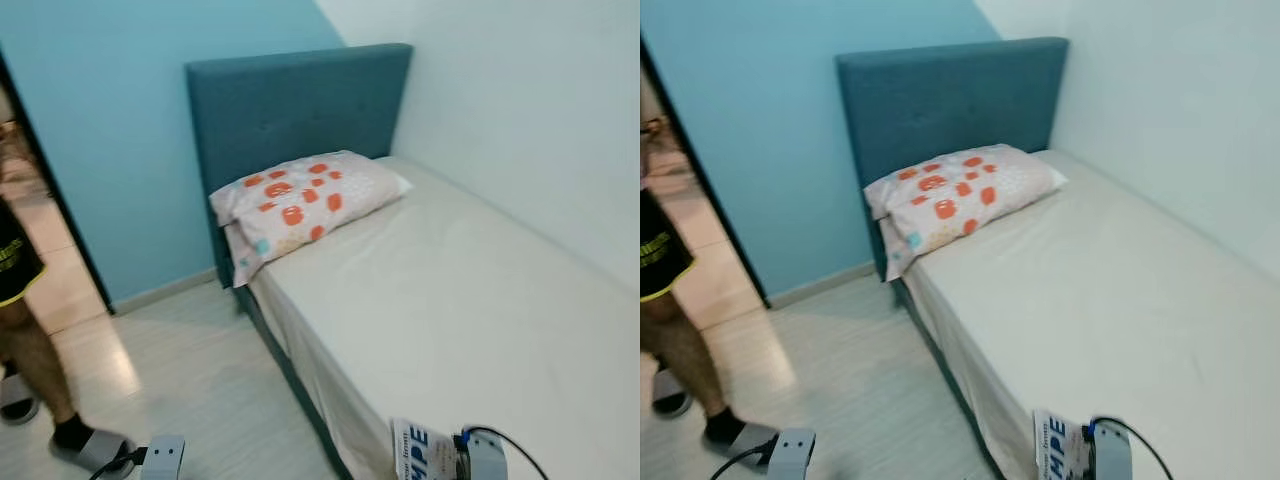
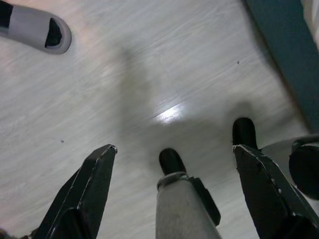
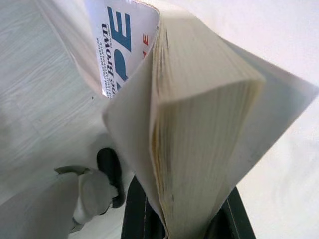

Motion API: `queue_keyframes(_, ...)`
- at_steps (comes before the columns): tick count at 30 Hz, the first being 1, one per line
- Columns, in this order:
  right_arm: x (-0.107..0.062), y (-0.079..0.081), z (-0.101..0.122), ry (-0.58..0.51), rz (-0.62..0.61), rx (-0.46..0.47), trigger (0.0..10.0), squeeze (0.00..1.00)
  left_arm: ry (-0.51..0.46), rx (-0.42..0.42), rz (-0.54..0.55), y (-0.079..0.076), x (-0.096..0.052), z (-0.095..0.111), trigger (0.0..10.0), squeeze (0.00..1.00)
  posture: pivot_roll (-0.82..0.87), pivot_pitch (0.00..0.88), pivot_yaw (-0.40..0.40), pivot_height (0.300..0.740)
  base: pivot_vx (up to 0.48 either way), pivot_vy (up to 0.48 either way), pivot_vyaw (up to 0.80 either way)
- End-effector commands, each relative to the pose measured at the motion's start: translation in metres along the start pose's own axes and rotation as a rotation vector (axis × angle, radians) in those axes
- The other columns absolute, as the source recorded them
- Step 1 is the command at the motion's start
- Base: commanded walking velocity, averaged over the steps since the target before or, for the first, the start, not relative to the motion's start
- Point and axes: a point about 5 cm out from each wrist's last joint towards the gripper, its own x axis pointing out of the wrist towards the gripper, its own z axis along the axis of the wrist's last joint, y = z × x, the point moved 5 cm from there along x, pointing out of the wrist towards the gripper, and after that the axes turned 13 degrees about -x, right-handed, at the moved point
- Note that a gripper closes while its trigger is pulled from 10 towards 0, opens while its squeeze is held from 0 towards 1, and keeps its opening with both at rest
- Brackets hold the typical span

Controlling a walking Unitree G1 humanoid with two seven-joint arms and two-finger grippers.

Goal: Clean up the room

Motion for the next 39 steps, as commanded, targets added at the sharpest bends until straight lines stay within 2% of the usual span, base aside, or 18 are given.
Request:
queue_keyframes(1,0.001,-0.012,0.024,-0.085,-0.041,-0.039,10.0,0.0,0.023,-0.002,0.003,0.001,-0.001,-0.009,10.0,0.0,-0.01,0.0,-0.063,0.74,0.0,0.0,0.0)
queue_keyframes(3,0.002,-0.011,0.024,-0.082,-0.039,-0.039,10.0,0.0,0.023,-0.002,0.003,0.001,-0.001,-0.009,10.0,0.0,-0.01,0.0,-0.066,0.74,0.0,0.0,0.0)
queue_keyframes(6,0.002,-0.007,0.021,-0.071,-0.034,0.018,10.0,0.0,0.024,-0.002,0.006,0.002,-0.001,-0.009,10.0,0.0,-0.01,0.0,-0.065,0.74,0.0,0.0,0.0)
queue_keyframes(8,0.002,-0.001,0.015,-0.051,-0.02,0.004,10.0,0.0,0.025,0.0,0.007,0.002,-0.001,-0.009,10.0,0.0,-0.01,0.0,-0.065,0.74,0.0,0.0,0.0)
queue_keyframes(10,0.0,0.004,-0.001,0.001,-0.02,0.006,10.0,0.0,0.028,0.004,0.007,0.003,-0.001,-0.011,10.0,0.0,-0.01,0.0,-0.056,0.74,0.0,0.0,0.0)
queue_keyframes(12,-0.001,0.004,-0.006,0.016,-0.023,0.001,10.0,0.0,0.029,0.006,0.006,0.003,-0.002,-0.011,10.0,0.0,-0.01,0.0,-0.056,0.74,0.0,0.0,0.0)
queue_keyframes(16,-0.012,-0.002,-0.05,0.153,-0.038,0.01,10.0,0.0,0.026,0.009,-0.001,-0.002,-0.001,-0.008,10.0,0.0,-0.01,0.0,-0.059,0.74,0.0,0.0,0.17)
queue_keyframes(17,-0.012,-0.002,-0.05,0.153,-0.038,0.01,10.0,0.0,0.026,0.009,-0.001,-0.002,-0.001,-0.008,10.0,0.0,-0.01,0.0,-0.059,0.74,0.0,0.0,0.69)
queue_keyframes(18,-0.016,-0.004,-0.063,0.195,-0.039,0.003,10.0,0.0,0.022,0.006,-0.004,-0.003,0.0,-0.007,10.0,0.0,0.0,0.0,-0.062,0.74,0.0,0.0,0.78)
queue_keyframes(23,-0.022,-0.004,-0.078,0.219,-0.041,0.012,10.0,0.0,0.024,0.009,-0.006,-0.002,-0.001,-0.008,10.0,0.0,-0.01,0.0,-0.058,0.74,0.0,0.0,0.79)
queue_keyframes(25,-0.029,-0.004,-0.094,0.247,-0.058,0.035,10.0,0.0,0.033,0.017,-0.008,-0.002,-0.001,-0.011,10.0,0.0,-0.01,0.0,-0.054,0.74,0.0,0.0,0.4)
queue_keyframes(29,-0.031,-0.004,-0.098,0.255,-0.061,0.036,10.0,0.0,0.036,0.018,-0.009,-0.002,-0.001,-0.012,10.0,0.0,-0.02,0.0,-0.051,0.74,0.0,0.0,0.0)
queue_keyframes(32,-0.037,-0.009,-0.11,0.28,-0.071,0.037,10.0,0.0,0.041,0.02,-0.01,-0.002,-0.001,-0.014,10.0,0.0,-0.02,0.0,-0.052,0.74,0.0,0.0,0.0)
queue_keyframes(39,-0.037,-0.008,-0.11,0.283,-0.065,0.022,10.0,0.0,0.037,0.017,-0.012,-0.003,-0.001,-0.012,10.0,0.0,-0.02,0.0,-0.051,0.74,0.0,0.0,0.0)
